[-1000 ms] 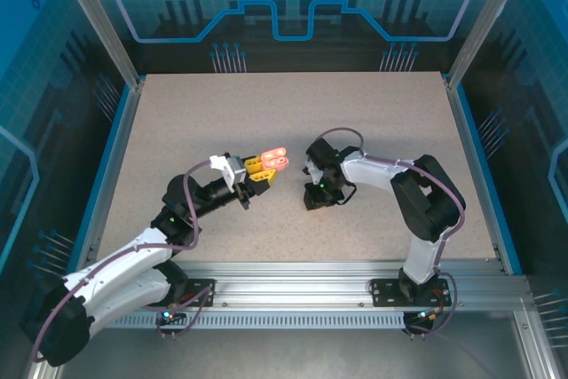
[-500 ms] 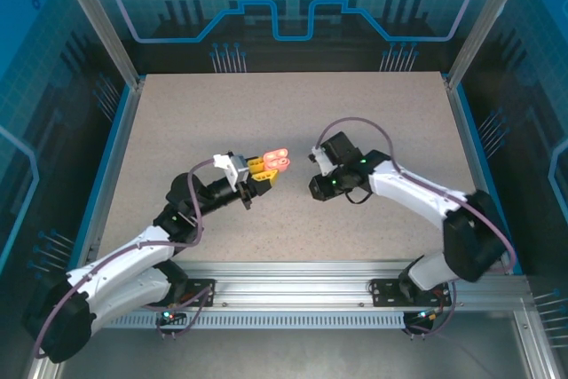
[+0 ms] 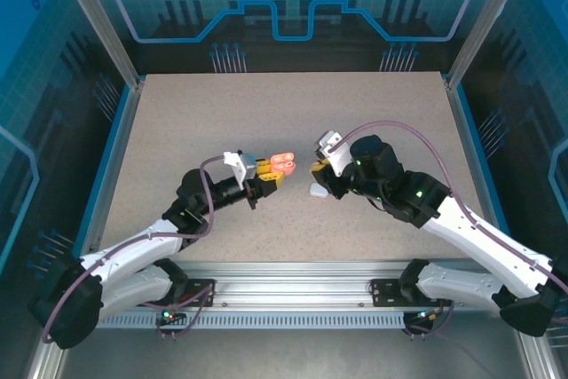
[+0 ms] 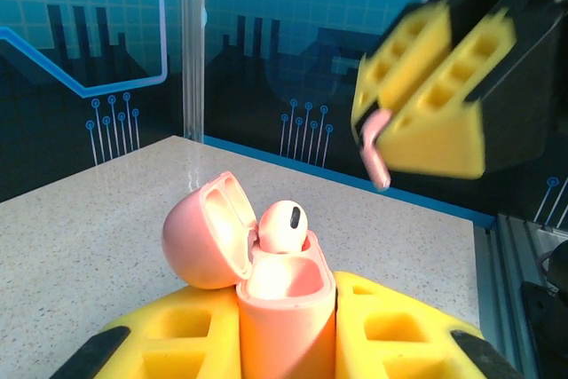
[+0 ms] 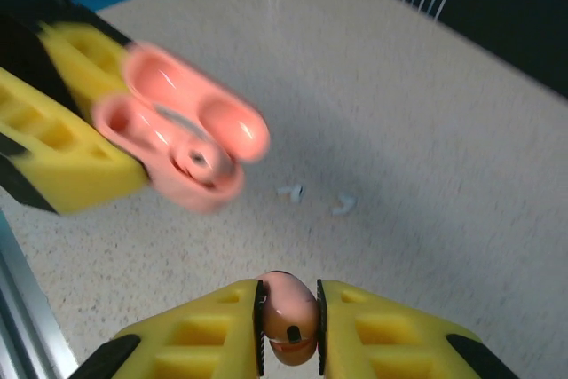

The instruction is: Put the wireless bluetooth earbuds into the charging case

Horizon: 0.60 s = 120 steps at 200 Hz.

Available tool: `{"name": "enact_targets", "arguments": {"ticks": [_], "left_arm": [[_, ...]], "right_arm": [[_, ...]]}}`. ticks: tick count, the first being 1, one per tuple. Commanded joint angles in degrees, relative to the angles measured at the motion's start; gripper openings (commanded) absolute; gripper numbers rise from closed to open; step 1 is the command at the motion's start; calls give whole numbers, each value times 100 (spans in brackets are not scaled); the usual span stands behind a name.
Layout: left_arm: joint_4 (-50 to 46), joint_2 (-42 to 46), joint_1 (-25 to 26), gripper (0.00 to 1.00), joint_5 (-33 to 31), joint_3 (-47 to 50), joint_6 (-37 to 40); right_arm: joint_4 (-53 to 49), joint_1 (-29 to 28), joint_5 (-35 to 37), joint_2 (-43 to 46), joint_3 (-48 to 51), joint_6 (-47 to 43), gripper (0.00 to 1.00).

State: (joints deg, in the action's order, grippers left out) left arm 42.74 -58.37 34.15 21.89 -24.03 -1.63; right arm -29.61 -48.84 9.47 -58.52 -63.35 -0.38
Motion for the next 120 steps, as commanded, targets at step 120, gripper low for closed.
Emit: {"name": "enact_targets", "arguments": {"ticks": [120], "left_arm": [[410,1,33,0,319,-214,-110]], "right_arm": [[493,-794,173,-1182,-1082,-1358,22]]}}
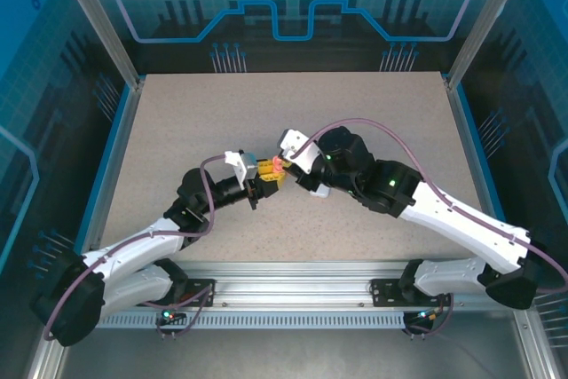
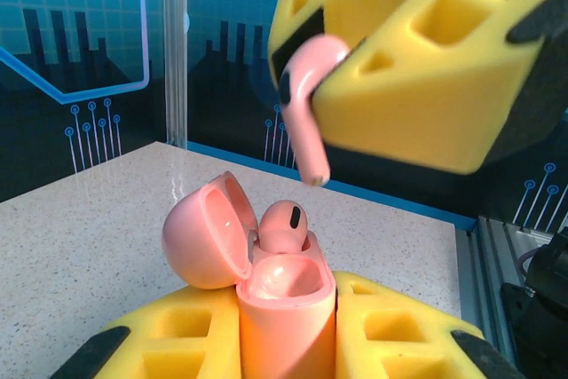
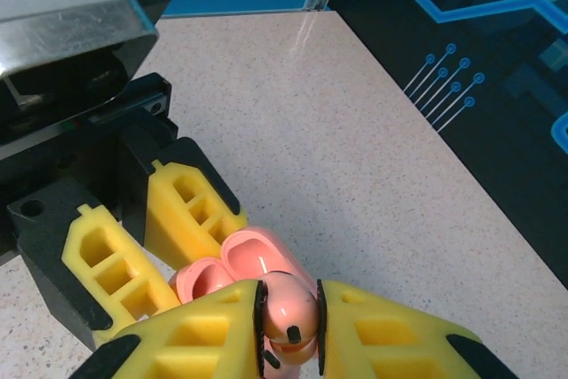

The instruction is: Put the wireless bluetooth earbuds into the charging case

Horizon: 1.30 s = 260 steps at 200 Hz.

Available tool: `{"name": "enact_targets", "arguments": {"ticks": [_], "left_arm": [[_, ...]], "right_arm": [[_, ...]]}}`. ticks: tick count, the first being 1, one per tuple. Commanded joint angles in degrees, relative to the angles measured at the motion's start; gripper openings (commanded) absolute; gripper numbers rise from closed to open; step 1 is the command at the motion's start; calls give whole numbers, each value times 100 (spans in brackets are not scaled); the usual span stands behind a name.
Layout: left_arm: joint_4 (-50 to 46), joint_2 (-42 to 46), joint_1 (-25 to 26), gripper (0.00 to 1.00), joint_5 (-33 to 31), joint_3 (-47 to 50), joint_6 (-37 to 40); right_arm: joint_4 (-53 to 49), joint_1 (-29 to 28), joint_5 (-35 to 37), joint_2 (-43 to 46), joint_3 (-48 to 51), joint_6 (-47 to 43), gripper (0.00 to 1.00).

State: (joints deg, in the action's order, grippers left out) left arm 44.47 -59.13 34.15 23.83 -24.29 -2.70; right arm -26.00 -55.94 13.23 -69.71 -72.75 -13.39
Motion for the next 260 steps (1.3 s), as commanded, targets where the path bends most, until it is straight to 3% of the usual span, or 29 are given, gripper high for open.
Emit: {"name": "enact_targets", "arguments": {"ticks": [1,156,260], "left_arm": [[238,77,32,0,127,-189,-3],[195,113,36,0,67,-173,39],[211,121,33,0,31,-146,50]], "right_arm": [[131,-83,-209,-70,-138,-54,22],[-347,-83,-547,-336,-142,166,24],[-481,404,-1630,-203,-326,528,36]]}}
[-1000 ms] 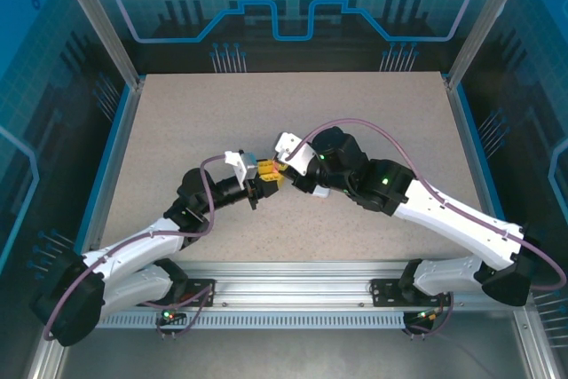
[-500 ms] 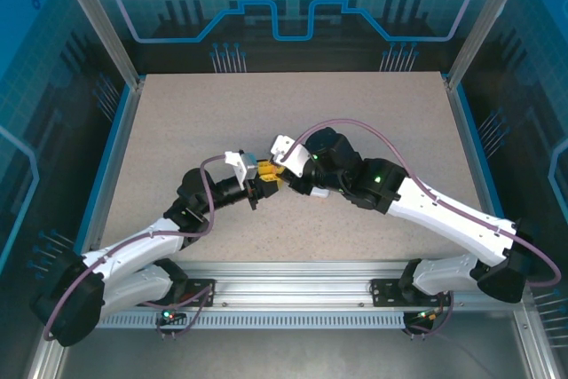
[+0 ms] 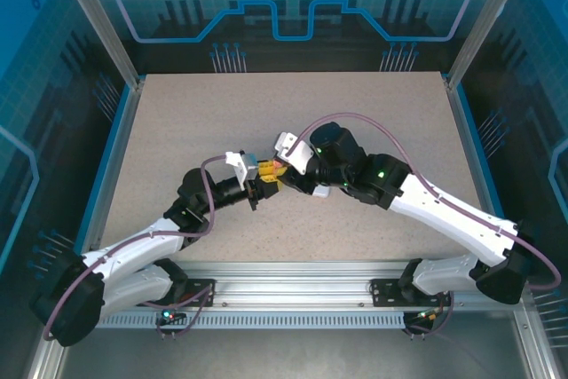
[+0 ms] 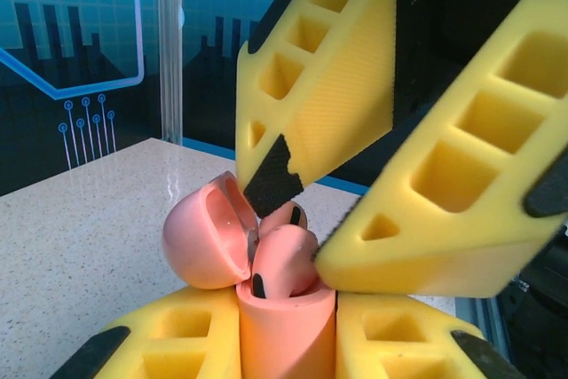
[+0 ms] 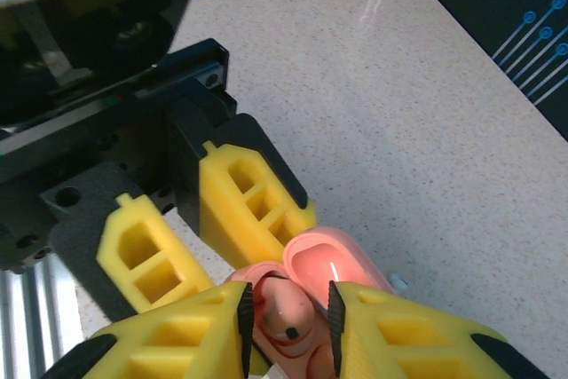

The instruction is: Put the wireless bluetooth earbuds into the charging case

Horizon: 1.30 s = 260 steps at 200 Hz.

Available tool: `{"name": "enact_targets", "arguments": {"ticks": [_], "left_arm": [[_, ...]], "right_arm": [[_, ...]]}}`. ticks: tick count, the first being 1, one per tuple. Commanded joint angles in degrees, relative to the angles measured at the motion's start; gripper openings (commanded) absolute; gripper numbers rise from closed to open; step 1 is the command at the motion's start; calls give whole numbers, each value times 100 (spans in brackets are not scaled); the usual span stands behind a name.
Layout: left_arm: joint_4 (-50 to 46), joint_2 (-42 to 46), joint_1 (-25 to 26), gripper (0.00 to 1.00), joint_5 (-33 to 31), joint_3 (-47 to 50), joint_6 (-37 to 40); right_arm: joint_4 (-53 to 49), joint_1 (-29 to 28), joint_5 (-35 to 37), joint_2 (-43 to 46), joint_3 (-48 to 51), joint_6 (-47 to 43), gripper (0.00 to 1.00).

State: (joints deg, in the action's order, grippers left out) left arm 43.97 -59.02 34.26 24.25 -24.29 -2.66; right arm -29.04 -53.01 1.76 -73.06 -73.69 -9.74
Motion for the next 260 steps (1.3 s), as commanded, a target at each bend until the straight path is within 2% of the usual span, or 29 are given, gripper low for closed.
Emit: {"name": "enact_targets", "arguments": {"ticks": [1,47,68,99,116,151,197,232,260], "left_arm": [[257,111,25,0,-9,-146,46],[272,117,28,0,-71,-86,55],[273,119,20,0,-57,-85,37],[288,128,27,0,0,-106,4],[288,137,25,0,30,-141,-22],[287,154,31,0,71,-179,-34],[290,181,34,0,60,-200,-31],[278,163,33,0,45,-197,-16],[225,163,31,0,18,-192,2]], "right_arm": [[-175,113,-492,142,-237,160,36],[-9,401,-688,616,-247,503,56],[38,734,-724,875,-162,887,72],[49,1792,-2208,898,87,1867,94],[136,2129,-2946,726,226,2374,100],[450,2184,-3896,286,366,2949,100],[140,2086,-4400,-255,136,2970,97],[135,1969,-4855,-542,9,2966,89],[277,1945,-4957,-523,-23,2941,81]]}}
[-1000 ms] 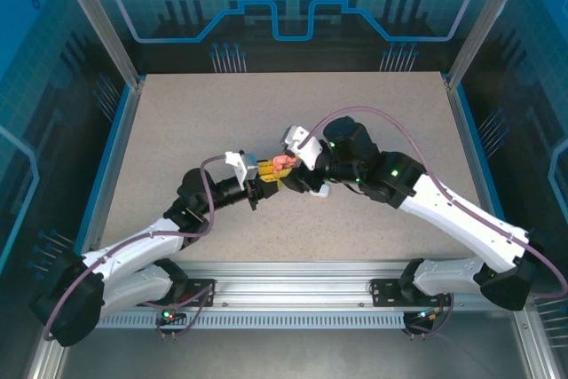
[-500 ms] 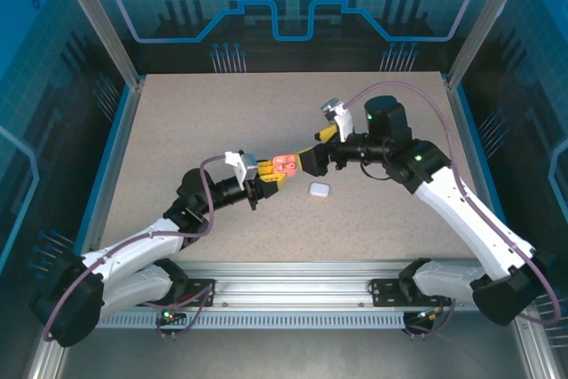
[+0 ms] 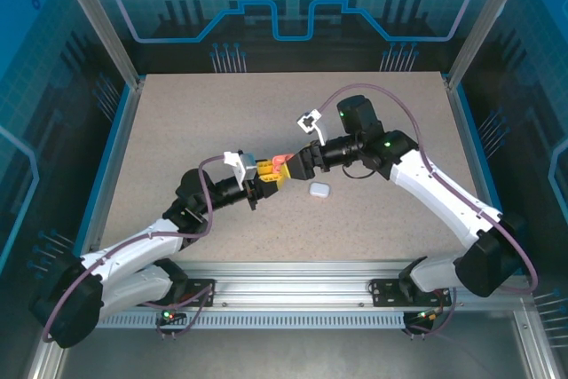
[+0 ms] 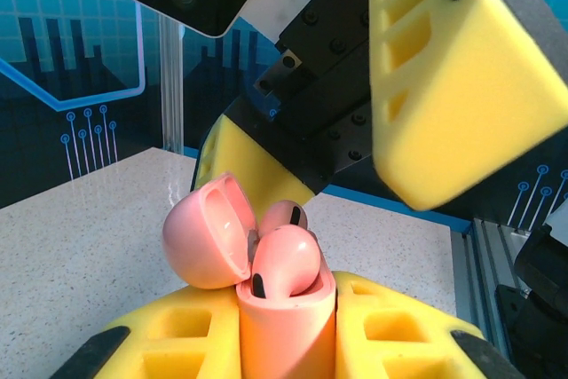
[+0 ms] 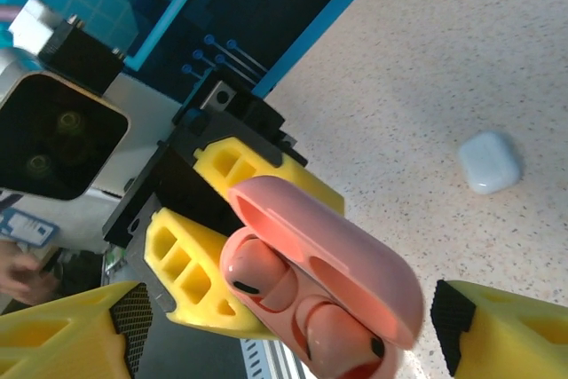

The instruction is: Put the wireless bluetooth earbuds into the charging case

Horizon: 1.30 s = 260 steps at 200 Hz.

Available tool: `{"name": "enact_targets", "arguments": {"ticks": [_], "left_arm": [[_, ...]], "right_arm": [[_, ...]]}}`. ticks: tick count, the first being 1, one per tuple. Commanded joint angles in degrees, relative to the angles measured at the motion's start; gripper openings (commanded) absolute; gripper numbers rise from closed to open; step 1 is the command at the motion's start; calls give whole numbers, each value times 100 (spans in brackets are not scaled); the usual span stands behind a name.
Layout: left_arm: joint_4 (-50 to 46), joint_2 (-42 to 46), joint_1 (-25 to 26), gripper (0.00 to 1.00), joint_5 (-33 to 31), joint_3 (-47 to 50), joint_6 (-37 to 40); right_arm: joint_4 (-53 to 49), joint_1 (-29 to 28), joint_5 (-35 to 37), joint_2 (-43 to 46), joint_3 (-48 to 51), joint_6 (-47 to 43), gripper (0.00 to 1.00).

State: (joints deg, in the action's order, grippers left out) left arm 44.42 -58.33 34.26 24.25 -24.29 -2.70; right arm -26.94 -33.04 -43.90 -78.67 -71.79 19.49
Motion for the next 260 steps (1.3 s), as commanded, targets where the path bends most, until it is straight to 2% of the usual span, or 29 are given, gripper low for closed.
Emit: {"name": "enact_targets", "arguments": {"ticks": [1,58,111,147,171,204,221,239,260], "left_arm": [[171,93,30,0,18,-191,6],[106,49,29,0,-17,-207,6],[91,41,33,0,-23,-210,18],[84,36,32,0,-19,-216,6],[-21,66,28,0,-19,-216,-37],[-733,146,31,0,-74,-306,-297],[-1173,125,34,0,-114,-355,-629],[-1398,1,31,0,-251,-324,-1214],[-1623,-321,48,0,-314,-326,-1898]], "right_arm": [[75,-53,-396,42,-213,20,81],[163,-30,-243,335,-230,-160,70],[259,-10,160,656,-68,-260,70],[-94,-1,503,671,-125,-432,70],[-492,7,1312,756,-191,-635,72],[-636,60,3088,1208,42,-675,74],[-644,121,3972,1484,276,-540,80],[-565,229,4517,1748,590,-393,88],[-458,426,4774,2005,923,-227,93]]}}
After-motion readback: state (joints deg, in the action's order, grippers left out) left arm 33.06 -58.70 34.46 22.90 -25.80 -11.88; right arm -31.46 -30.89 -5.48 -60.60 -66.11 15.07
